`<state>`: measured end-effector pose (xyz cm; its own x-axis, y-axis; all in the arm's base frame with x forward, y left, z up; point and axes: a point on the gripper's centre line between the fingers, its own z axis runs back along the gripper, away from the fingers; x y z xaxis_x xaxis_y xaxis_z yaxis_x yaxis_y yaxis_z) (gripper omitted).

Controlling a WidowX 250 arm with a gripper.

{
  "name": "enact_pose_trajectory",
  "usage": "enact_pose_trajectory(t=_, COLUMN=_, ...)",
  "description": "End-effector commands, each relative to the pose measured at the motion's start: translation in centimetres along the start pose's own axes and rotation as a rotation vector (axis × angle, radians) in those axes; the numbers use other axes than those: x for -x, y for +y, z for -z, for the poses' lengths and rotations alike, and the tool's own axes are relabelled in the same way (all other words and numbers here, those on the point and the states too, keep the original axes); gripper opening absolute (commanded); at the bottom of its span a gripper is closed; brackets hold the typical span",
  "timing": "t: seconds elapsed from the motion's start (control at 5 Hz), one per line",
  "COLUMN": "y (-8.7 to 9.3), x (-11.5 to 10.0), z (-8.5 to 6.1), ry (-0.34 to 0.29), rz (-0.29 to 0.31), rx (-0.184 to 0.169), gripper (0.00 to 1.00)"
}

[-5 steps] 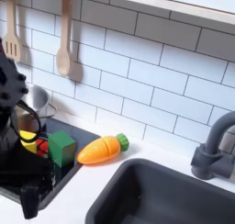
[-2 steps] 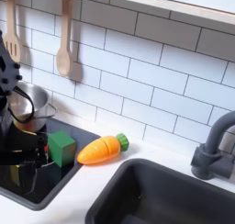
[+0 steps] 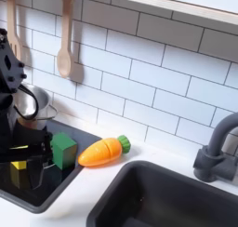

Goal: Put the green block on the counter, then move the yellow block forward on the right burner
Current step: 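Put the green block on the counter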

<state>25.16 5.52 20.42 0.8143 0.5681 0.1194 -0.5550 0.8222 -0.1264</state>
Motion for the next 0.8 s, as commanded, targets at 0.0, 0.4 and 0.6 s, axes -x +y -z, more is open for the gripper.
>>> enact_pose_trajectory(t=0.0, y=-2.9, x=-1.1, z=0.9, ry=0.018, rz=0.004, rx=0.037, gripper=1.0)
enact_pose_trajectory(t=0.4, y=-4.2, x=-4.3, z=2.1, ry=0.011, rz=-0.025, rx=0.057, gripper=1.0)
enact_pose_trajectory(t=0.6, y=-4.5, x=-5.4, z=3.0, ry=0.016, rz=-0.046, rx=0.05, gripper=1.0)
